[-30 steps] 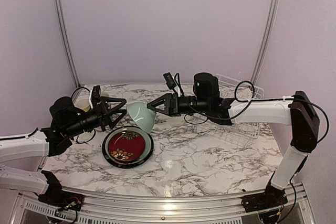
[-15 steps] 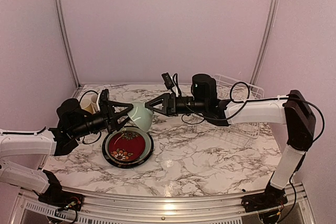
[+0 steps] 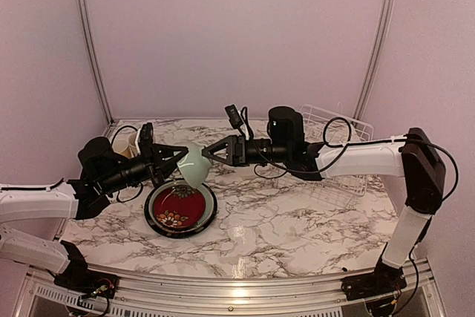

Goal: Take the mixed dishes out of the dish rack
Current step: Pass from the right arm to the left, then place the bowl at the corner of the board.

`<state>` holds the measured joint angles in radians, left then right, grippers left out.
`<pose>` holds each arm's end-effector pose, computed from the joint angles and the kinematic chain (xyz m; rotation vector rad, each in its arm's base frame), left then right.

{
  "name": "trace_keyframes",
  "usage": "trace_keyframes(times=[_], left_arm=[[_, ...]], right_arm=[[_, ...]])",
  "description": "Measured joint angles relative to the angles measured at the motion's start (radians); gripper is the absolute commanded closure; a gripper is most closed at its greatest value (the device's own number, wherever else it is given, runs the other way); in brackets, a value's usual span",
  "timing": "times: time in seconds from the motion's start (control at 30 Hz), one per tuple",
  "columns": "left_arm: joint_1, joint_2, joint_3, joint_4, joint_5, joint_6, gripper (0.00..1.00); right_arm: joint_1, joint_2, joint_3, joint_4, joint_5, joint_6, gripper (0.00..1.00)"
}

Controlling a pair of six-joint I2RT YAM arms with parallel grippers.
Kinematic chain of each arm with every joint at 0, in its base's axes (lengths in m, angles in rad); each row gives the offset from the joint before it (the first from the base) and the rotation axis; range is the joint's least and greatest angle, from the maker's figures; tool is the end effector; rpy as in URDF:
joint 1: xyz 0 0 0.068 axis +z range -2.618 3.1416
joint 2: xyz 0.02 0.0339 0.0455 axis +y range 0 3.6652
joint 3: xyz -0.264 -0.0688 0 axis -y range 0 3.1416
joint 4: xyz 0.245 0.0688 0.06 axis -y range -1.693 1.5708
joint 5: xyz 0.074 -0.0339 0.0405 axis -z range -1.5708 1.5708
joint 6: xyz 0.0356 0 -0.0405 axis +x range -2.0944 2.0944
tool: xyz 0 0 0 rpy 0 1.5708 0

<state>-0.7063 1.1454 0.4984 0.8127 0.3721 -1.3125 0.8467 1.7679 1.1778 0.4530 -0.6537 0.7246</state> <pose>0.1806 -0.1711 0.2718 -0.1456 1.7223 -1.8560 0.2554 0.3214 0.2719 -0.6853 1.8871 1.6482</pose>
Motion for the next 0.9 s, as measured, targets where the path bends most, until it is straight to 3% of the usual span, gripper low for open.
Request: trace_keyframes(times=[0.1, 0.23, 0.33, 0.53, 0.7, 0.9], left_arm=[[-0.001, -0.015, 0.008, -0.049, -0.008, 0.014, 1.00], [-0.010, -0.058, 0.074, -0.251, -0.034, 0.090, 1.00], [-0.008, -0.092, 0.095, -0.425, -0.084, 0.148, 1.00], [-0.006, -0.167, 0.142, -0.809, -0.210, 0.249, 1.00], [-0.006, -0.243, 0.256, -1.173, -0.431, 0.312, 1.00], [-0.006, -0.246, 0.299, -1.434, -0.617, 0.349, 1.00]], right_arm=[[0.003, 0.000, 0.000, -0.008, 0.008, -0.004, 0.42], [0.007, -0.001, 0.002, -0.024, 0.035, -0.024, 0.14], [0.009, -0.021, 0.003, -0.056, 0.076, -0.062, 0.08], [-0.009, -0.061, 0.065, -0.181, 0.142, -0.142, 0.07], [-0.072, -0.123, 0.070, -0.252, 0.168, -0.195, 0.07], [-0.126, -0.206, 0.010, -0.253, 0.217, -0.214, 0.07]])
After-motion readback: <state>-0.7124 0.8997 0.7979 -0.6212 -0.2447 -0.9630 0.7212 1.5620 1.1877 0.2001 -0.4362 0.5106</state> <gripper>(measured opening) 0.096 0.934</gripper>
